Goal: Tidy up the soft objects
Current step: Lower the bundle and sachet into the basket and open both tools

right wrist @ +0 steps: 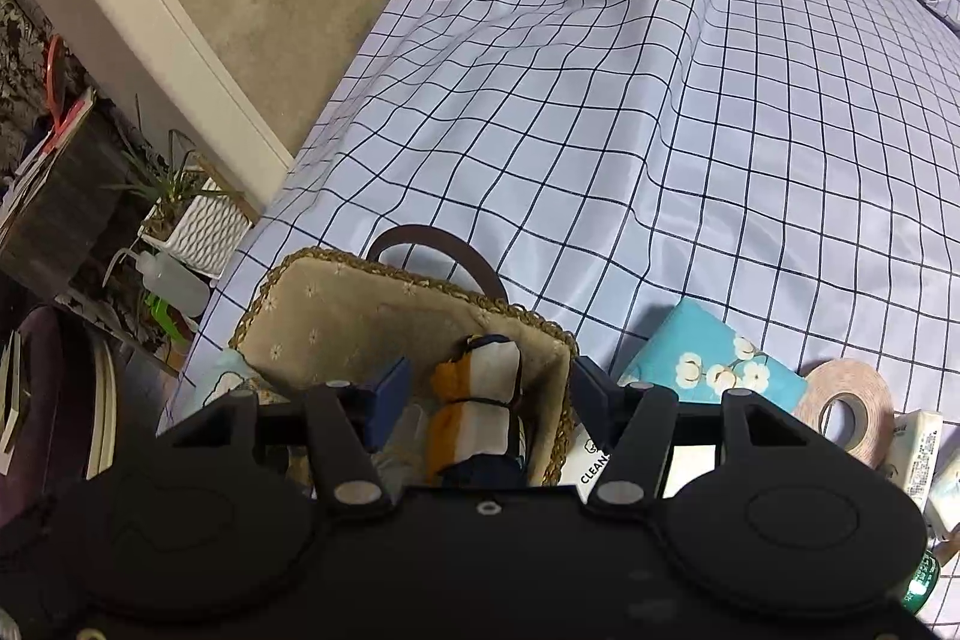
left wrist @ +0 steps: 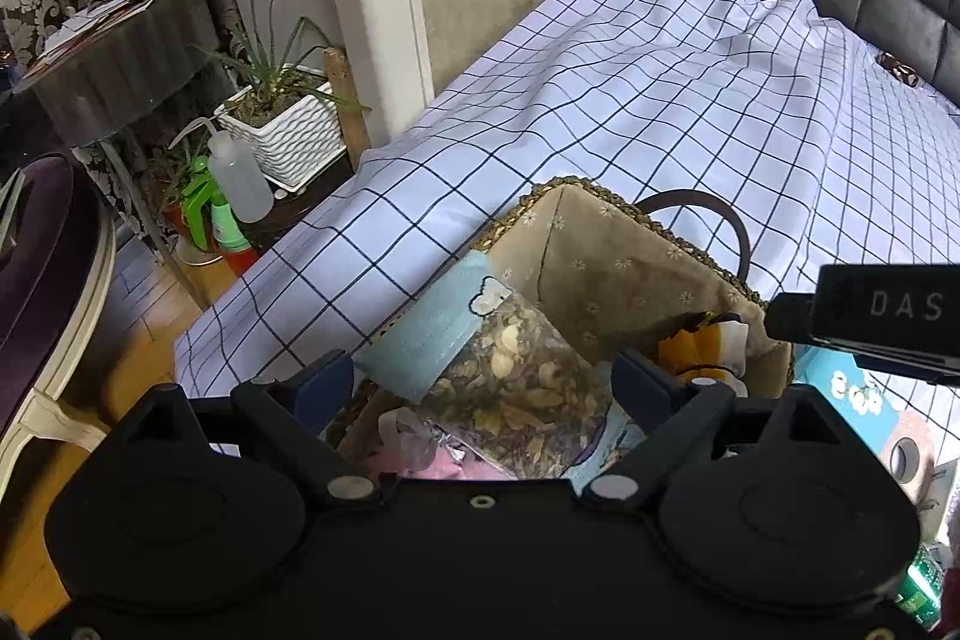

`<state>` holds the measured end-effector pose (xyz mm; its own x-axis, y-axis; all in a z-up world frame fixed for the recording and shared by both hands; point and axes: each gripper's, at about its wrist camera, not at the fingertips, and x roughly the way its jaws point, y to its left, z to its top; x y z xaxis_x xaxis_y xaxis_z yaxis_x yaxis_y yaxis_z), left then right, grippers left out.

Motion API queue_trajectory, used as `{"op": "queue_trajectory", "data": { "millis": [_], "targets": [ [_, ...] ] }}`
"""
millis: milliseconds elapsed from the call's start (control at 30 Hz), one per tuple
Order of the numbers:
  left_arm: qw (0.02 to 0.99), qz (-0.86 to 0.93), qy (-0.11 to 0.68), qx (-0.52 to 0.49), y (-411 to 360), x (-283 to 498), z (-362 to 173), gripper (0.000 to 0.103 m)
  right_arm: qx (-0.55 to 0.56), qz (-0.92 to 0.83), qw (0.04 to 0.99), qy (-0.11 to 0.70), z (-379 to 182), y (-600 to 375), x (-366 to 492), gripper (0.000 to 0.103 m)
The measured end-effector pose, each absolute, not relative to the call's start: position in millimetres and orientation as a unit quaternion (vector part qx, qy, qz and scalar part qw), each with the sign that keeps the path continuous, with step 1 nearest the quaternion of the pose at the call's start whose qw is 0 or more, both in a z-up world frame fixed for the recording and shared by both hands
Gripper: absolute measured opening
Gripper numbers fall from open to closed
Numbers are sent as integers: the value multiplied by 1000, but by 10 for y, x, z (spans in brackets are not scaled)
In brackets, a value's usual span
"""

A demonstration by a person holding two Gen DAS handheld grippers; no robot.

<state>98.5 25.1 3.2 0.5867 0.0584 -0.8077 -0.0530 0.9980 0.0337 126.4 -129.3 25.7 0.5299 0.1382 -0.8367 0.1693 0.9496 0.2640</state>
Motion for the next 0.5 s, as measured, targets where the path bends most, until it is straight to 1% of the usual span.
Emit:
{"op": "queue_trajectory", "data": {
  "millis": [267, 500],
  "targets": [
    [891, 43, 452, 3, 249, 980, 30, 91, 157, -11, 849, 504, 204, -1369, 1230, 59],
    [894, 36, 446, 13, 149, 931, 51, 91, 155, -37, 842, 516, 126, -1624, 1068, 62]
  ]
}}
